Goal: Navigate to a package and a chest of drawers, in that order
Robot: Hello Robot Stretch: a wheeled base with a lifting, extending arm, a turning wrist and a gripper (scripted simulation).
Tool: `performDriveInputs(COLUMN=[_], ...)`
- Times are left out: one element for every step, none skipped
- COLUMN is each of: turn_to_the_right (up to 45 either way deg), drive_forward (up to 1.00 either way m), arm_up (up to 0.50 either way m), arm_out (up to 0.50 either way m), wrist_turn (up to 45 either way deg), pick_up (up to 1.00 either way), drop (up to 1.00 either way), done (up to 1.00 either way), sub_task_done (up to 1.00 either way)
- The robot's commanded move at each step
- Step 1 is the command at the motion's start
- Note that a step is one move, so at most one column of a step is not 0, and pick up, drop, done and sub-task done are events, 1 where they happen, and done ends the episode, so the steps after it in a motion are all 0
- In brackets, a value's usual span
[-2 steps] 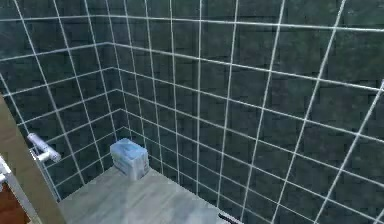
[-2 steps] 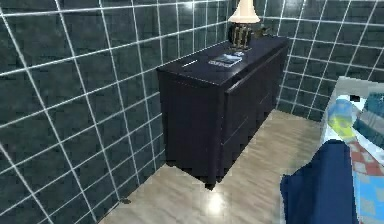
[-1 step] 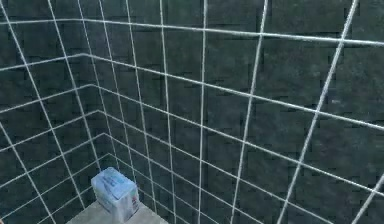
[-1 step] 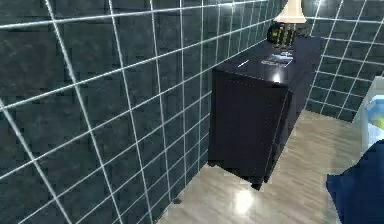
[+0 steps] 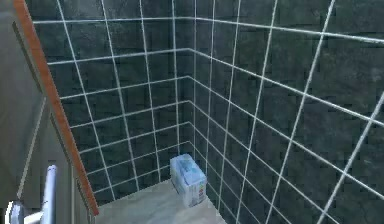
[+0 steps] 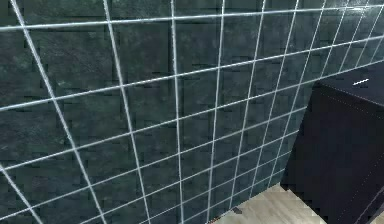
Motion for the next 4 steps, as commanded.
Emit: performDriveInputs(turn_to_the_right=[0.0, 45.0, 45.0, 45.0], drive_forward=[0.0, 0.0, 0.0, 0.0], arm_up=[0.0, 0.0, 0.0, 0.0], arm_out=[0.0, 0.0, 0.0, 0.0], wrist_turn=[0.0, 0.0, 0.0, 0.0], pick_up=[0.0, 0.0, 0.0, 0.0], drop=[0.0, 0.0, 0.0, 0.0], done=[0.0, 0.0, 0.0, 0.0], sub_task_done=[1.0, 0.0, 0.0, 0.0])
